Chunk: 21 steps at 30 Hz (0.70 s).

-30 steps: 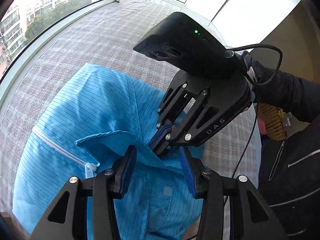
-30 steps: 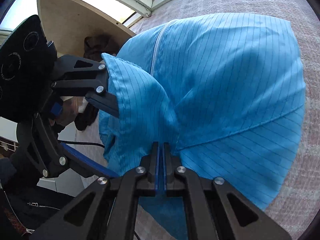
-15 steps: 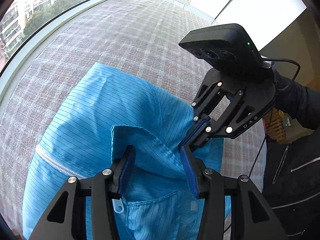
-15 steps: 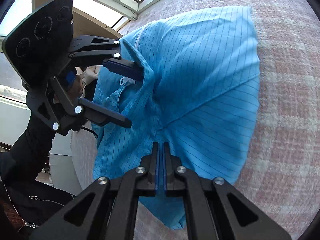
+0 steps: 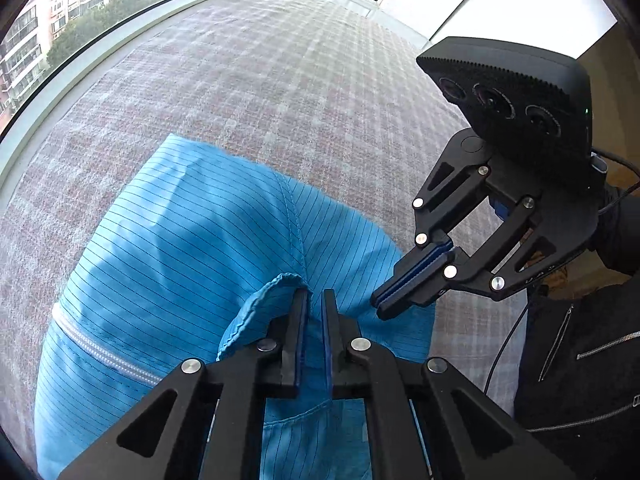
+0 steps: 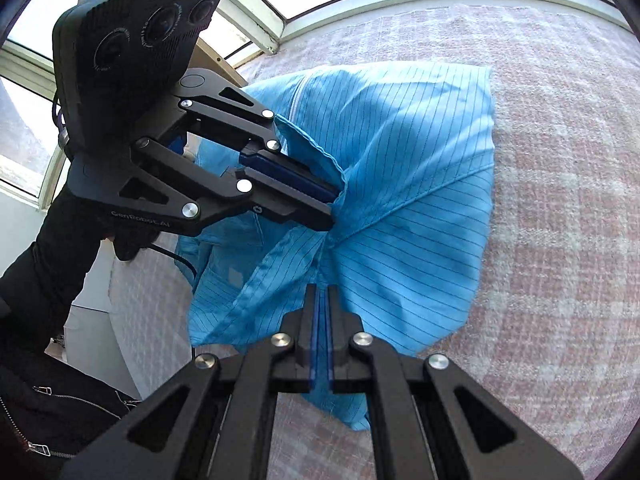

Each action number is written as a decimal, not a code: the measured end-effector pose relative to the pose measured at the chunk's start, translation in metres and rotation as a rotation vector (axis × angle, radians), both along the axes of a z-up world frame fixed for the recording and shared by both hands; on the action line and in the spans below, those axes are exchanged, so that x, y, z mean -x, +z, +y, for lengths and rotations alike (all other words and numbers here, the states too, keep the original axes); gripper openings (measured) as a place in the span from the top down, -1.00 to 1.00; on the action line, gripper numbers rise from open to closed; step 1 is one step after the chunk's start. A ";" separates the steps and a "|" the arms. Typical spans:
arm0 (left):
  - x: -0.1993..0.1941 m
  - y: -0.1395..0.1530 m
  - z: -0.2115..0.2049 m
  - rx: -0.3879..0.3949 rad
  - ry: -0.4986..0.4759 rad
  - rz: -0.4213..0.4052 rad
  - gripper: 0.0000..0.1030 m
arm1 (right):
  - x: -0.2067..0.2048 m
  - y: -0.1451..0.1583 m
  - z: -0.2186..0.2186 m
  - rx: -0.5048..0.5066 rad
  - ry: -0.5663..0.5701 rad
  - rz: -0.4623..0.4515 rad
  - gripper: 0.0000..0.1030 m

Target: Fold clothes

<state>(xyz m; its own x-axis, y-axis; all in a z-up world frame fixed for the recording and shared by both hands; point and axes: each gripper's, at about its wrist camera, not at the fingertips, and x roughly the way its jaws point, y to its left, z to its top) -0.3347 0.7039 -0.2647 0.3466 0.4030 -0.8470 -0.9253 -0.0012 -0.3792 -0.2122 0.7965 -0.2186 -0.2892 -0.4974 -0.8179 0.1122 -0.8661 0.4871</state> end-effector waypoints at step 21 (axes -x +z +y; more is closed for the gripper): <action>0.023 0.011 0.051 0.052 0.033 0.098 0.90 | 0.028 -0.031 -0.029 0.072 0.132 -0.035 0.93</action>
